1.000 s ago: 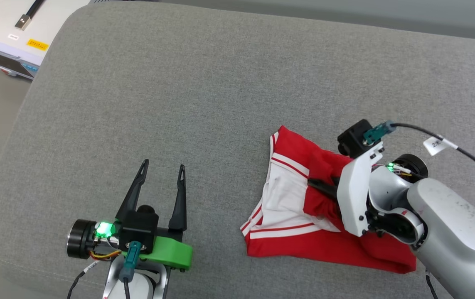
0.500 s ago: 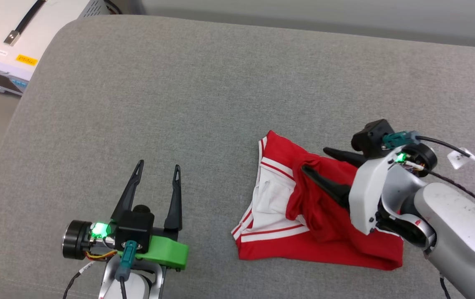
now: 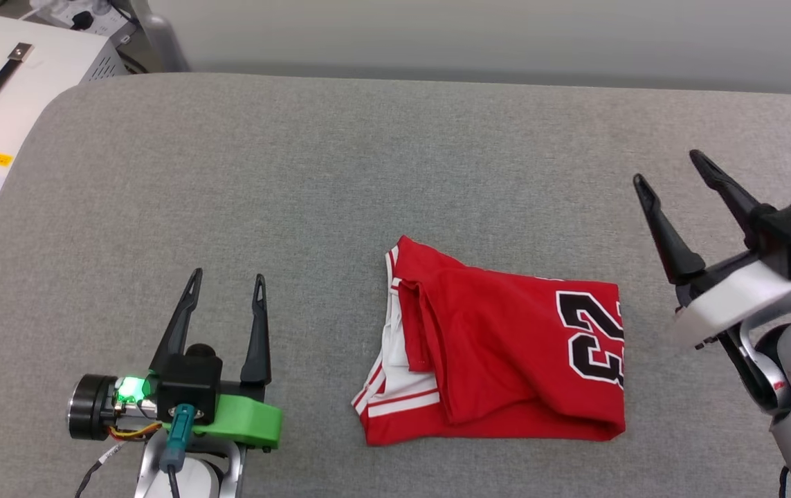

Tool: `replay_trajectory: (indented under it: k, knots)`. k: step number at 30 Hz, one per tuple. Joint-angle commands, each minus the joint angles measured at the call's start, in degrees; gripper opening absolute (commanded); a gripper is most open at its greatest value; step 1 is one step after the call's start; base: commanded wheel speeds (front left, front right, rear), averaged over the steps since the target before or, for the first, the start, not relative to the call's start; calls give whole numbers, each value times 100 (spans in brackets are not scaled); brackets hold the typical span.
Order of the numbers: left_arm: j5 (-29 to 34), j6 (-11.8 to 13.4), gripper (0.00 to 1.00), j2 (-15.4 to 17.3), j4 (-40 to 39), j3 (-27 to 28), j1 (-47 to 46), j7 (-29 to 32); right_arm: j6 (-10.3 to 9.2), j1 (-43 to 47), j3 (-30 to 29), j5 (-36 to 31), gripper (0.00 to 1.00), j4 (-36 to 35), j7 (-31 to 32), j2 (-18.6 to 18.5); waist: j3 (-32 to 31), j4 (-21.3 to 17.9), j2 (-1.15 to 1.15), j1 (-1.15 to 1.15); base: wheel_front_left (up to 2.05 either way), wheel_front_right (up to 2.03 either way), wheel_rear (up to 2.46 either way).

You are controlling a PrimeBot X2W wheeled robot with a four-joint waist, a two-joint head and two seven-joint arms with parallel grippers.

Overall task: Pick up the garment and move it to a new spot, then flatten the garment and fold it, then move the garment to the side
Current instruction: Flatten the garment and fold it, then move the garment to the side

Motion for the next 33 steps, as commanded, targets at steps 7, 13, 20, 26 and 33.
replay_trajectory:
  k: [7,13,20,26,33]
  knots:
    - [-57,-5,100,20,-83,52,190,-34,-2,913,-1193,-925,100,-405,-660,874,-241,-226,0,0,0,0,0]
    - [-91,-52,100,14,-123,84,330,-34,-2,1522,-1424,-1176,100,-753,-733,1276,-369,-298,0,0,0,0,0]
    - [-152,-129,100,2,-188,124,518,-34,-2,2180,-1721,-1090,100,-1015,-736,1711,-465,-277,0,0,0,0,0]
    - [-151,-193,100,-5,-175,133,652,-34,-2,2509,-1811,-966,100,-1060,-737,1810,-492,-234,0,0,0,0,0]
    - [-118,-232,100,-36,-124,124,667,-34,-2,2689,-1867,-990,100,-1100,-737,1886,-475,-189,0,0,0,0,0]
